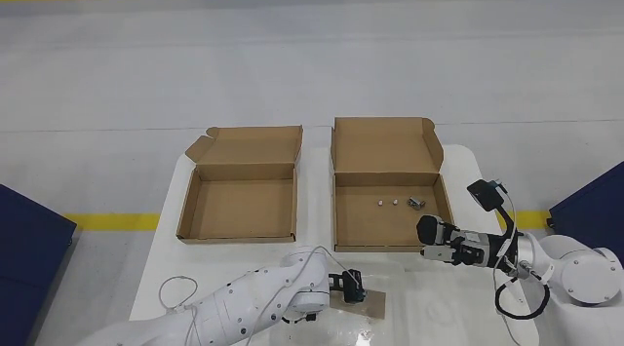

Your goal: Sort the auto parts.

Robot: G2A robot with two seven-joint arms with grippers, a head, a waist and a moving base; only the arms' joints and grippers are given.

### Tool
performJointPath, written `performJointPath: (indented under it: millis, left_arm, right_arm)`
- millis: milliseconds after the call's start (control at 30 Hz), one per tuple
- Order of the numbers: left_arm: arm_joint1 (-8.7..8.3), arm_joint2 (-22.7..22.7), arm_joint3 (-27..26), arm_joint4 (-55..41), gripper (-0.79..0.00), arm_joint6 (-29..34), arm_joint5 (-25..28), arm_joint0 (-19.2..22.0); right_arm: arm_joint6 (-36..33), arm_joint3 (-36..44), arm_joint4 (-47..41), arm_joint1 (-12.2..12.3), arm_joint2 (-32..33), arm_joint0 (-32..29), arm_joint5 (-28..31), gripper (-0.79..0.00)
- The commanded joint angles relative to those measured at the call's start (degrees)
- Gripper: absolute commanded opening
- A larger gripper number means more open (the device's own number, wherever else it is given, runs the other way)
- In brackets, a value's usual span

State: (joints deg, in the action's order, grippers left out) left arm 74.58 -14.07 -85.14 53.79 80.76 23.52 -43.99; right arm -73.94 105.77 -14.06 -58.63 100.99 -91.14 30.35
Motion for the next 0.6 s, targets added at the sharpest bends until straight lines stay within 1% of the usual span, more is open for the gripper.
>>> performJointPath:
  millis: [0,267,433,467,533,567]
  left_arm:
    - [0.05,0.1,0.0,-0.1,-0.529,-0.1,0.1,0.0]
    - [0.41,0.4,1.2,-0.3,-0.542,-0.7,0.7,0.0]
    - [0.76,0.4,1.9,-0.3,-0.576,-0.9,0.9,0.0]
    - [0.83,0.4,2.0,-0.3,-0.613,-1.0,1.0,0.0]
    - [0.94,0.3,2.1,-0.2,-0.785,-0.9,0.8,0.0]
    - [0.99,0.2,2.3,-0.1,-0.785,-0.9,0.7,0.0]
  right_arm:
    - [0.0,0.0,0.0,0.0,0.0,0.0,0.0,0.000]
    - [0.0,0.0,0.0,0.0,0.0,0.0,0.0,0.000]
    - [0.0,0.0,0.0,0.0,0.0,0.0,0.0,0.000]
    - [0.0,0.0,0.0,0.0,0.0,0.0,0.0,0.000]
    - [0.0,0.0,0.0,0.0,0.0,0.0,0.0,0.000]
    - [0.0,0.0,0.0,0.0,0.0,0.0,0.0,0.000]
